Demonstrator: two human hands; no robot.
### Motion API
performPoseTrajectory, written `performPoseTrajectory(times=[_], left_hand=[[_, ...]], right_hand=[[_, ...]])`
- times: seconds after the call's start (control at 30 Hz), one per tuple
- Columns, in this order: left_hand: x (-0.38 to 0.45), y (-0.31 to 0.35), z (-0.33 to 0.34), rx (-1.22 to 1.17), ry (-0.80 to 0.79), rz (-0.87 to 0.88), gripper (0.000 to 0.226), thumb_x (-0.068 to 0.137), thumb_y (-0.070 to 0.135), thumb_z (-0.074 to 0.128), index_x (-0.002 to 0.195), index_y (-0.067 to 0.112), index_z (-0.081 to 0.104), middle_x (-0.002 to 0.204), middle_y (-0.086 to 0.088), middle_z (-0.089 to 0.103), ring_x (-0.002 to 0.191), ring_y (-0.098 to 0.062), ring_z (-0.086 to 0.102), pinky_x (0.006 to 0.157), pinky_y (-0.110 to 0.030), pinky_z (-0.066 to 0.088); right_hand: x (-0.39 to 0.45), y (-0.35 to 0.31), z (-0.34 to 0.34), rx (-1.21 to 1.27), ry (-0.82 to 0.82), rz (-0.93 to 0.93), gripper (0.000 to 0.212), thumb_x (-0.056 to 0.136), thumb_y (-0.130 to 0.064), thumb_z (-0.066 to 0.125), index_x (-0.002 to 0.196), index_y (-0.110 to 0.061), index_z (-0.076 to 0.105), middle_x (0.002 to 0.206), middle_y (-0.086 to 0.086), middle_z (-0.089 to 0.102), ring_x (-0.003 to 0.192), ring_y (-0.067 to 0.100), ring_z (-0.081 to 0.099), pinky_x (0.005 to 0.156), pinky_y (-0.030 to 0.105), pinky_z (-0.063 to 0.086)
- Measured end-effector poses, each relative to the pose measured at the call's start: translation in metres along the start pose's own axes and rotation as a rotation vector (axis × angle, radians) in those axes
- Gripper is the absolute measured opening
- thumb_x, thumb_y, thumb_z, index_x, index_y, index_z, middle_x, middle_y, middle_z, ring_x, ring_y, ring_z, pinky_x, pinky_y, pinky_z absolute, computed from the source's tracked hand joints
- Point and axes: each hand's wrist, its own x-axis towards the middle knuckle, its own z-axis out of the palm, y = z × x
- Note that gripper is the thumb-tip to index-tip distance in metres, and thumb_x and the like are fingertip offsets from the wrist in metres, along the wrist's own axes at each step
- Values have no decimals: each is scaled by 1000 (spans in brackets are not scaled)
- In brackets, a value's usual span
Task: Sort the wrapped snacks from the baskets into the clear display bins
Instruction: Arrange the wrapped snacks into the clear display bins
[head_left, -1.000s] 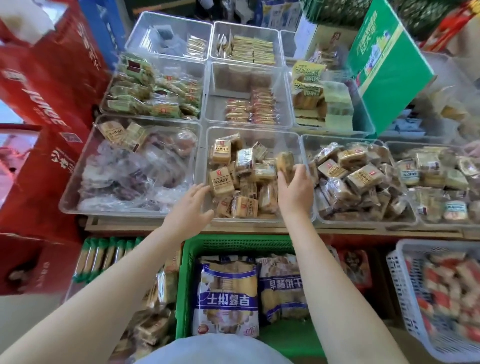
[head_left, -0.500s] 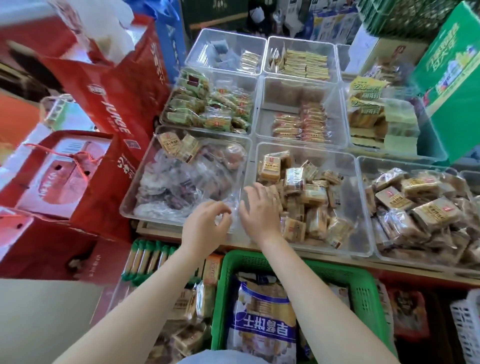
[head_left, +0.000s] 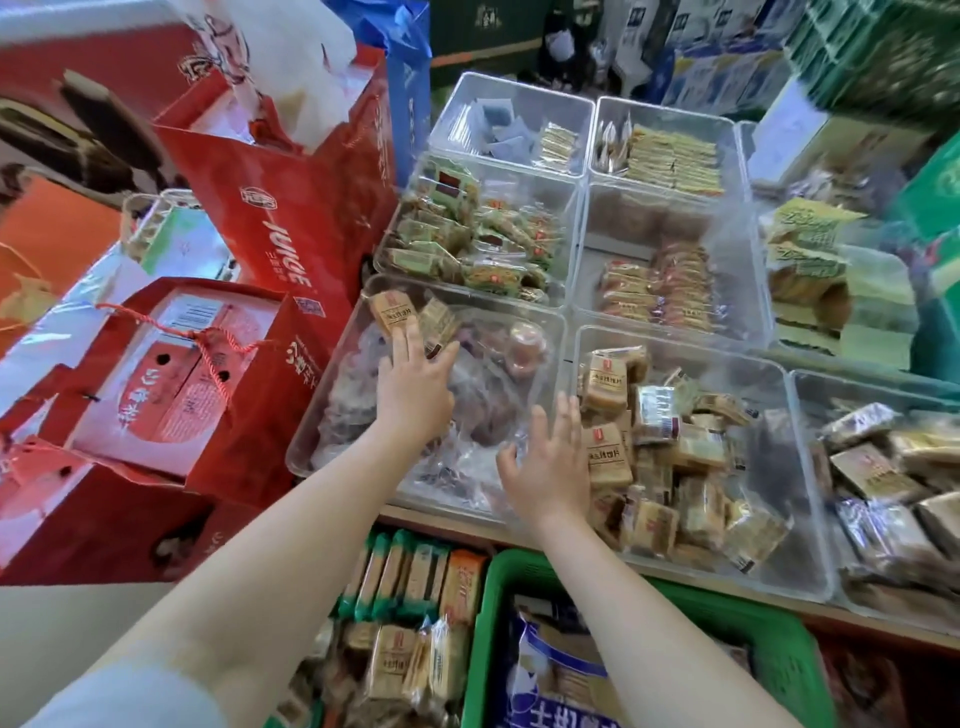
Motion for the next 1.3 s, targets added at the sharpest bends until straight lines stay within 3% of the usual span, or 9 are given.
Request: performPoseTrajectory(times=[0.13, 0.23, 0.43, 0.6, 0.7, 0.87, 1.0, 1.17, 1.3], left_hand=[[16, -2, 9, 132, -50, -19, 67, 95, 35, 50, 155, 36, 19, 157, -33, 13, 139, -44, 25, 108, -48, 31], [6, -1, 8, 3, 26, -2, 57, 92, 37, 54, 146, 34, 36, 137, -26, 39, 122, -39, 40, 99, -46, 38], [-55, 8, -17, -1189, -65, -175, 27, 94, 38, 55, 121, 43, 51, 109, 1, 58, 78, -17, 57, 64, -31, 45], [-101, 9, -32, -1904, -441, -578, 35, 98, 50, 46, 118, 27, 64, 92, -13, 64, 63, -16, 53, 45, -22, 34], [-112, 4, -31, -1861, -600, -473, 43, 100, 54, 38, 120, 23, 60, 80, -9, 59, 59, -14, 52, 42, -19, 28], [-112, 31, -30, -1677, -830, -196, 40, 99, 57, 38, 125, 35, 59, 84, -9, 57, 62, -15, 48, 56, -26, 34], [-112, 79, -31, -1573, -941, -50, 42, 98, 58, 39, 126, 32, 58, 83, -10, 60, 64, -16, 49, 57, -27, 32], [-108, 134, -28, -1477, -607, -262, 34, 98, 51, 48, 130, 41, 54, 86, -5, 70, 75, -18, 65, 60, -30, 43], [-114, 146, -20, -1144, -417, -122, 25, 102, 34, 47, 127, 34, 50, 98, 1, 67, 83, -15, 66, 67, -32, 51]], right_hand=[[1, -1, 1, -15, 0, 5, 65, 96, -41, 48, 153, -15, 28, 167, 13, -1, 154, 25, -9, 121, 39, -7], [2, 0, 1, -13, 4, 10, 66, 95, -41, 49, 153, -15, 29, 167, 13, 0, 154, 25, -8, 124, 41, -2], [1, 0, 0, 37, -1, 3, 70, 94, -43, 51, 154, -18, 26, 167, 12, 0, 154, 24, -7, 126, 43, 1], [-12, -4, -13, 234, 36, -21, 69, 95, -42, 51, 154, -18, 24, 167, 7, 6, 153, 20, 2, 124, 49, 9], [-37, -1, -30, 399, 86, -131, 68, 89, -43, 50, 151, -22, 31, 164, 3, 19, 152, 20, 13, 123, 50, 16], [-68, 38, -63, 283, -45, -339, 81, 90, -35, 68, 156, -36, 20, 166, -12, 11, 154, 16, 5, 120, 41, 14], [-68, 71, -92, 328, -68, -236, 65, 87, -24, 73, 145, -23, 45, 144, -1, 51, 137, 20, 40, 109, 48, 41], [-64, 134, -111, 250, 185, 60, 63, 85, -38, 76, 139, -21, 47, 121, 4, 61, 110, 23, 56, 87, 41, 53], [-45, 179, -126, 212, 464, 253, 51, 89, -31, 70, 128, -10, 46, 112, 12, 58, 95, 25, 58, 72, 41, 57]])
